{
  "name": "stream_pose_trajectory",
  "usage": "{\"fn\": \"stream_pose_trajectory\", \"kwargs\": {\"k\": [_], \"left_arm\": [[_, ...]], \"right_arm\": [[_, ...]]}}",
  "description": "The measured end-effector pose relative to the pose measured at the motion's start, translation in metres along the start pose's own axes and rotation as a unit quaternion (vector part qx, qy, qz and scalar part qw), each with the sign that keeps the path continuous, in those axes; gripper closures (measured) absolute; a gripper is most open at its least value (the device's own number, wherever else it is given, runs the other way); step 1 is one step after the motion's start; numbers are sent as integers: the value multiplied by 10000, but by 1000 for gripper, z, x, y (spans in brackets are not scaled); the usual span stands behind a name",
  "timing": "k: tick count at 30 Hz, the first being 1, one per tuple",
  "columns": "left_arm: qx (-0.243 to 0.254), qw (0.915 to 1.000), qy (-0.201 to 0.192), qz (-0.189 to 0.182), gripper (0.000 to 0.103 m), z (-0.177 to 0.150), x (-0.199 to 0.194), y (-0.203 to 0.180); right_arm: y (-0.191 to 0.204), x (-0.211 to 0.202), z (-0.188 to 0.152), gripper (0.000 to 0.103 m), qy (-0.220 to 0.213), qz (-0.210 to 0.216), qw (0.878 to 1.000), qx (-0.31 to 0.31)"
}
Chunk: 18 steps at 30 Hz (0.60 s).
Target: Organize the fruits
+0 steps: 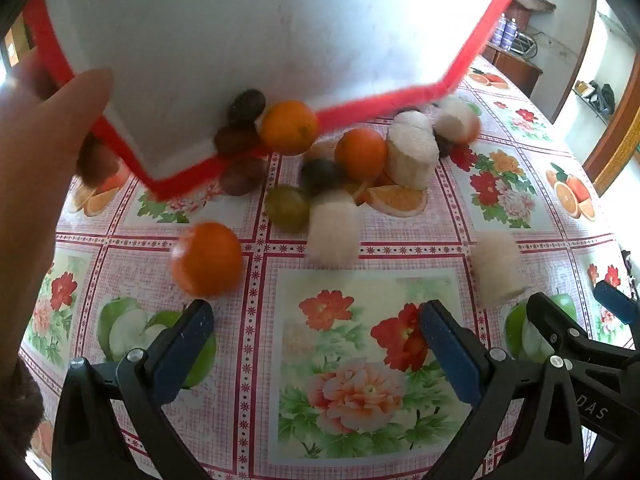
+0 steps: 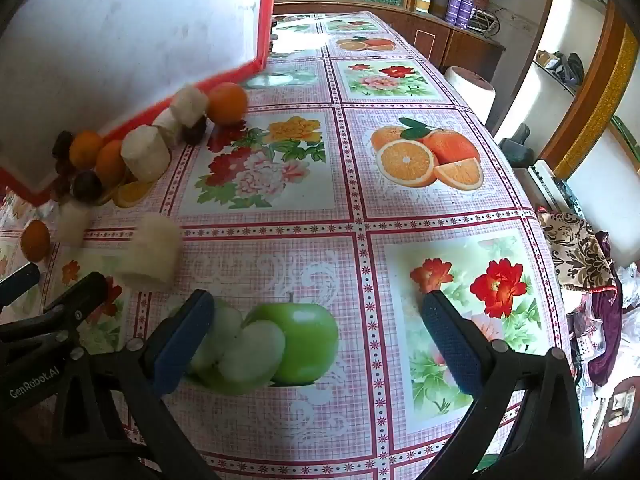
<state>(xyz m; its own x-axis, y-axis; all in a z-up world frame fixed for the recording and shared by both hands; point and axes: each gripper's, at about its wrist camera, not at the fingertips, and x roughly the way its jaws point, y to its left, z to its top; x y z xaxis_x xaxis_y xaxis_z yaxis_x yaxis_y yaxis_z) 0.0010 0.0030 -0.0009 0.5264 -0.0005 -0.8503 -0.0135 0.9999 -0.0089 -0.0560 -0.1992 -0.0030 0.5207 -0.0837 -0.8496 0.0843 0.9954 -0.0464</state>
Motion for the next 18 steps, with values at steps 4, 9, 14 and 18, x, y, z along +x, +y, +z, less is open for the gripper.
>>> {"fn": "stream_pose_trajectory", "kwargs": {"k": [4,9,14,18], "left_arm": [[10,10000,-8,22,0,0,-1,-4],[10,10000,-4,19,0,0,-1,-4],[8,10000,-2,14,0,0,-1,-4],[8,10000,0,13,0,0,-1,-3]], "right_arm": [[-1,-1,0,0,-19,14,10000,15],[-1,-1,1,0,-13,17,10000,17],[-1,-1,1,0,-11,18,10000,17],[-1,-1,1,0,-10,17,10000,17]]}}
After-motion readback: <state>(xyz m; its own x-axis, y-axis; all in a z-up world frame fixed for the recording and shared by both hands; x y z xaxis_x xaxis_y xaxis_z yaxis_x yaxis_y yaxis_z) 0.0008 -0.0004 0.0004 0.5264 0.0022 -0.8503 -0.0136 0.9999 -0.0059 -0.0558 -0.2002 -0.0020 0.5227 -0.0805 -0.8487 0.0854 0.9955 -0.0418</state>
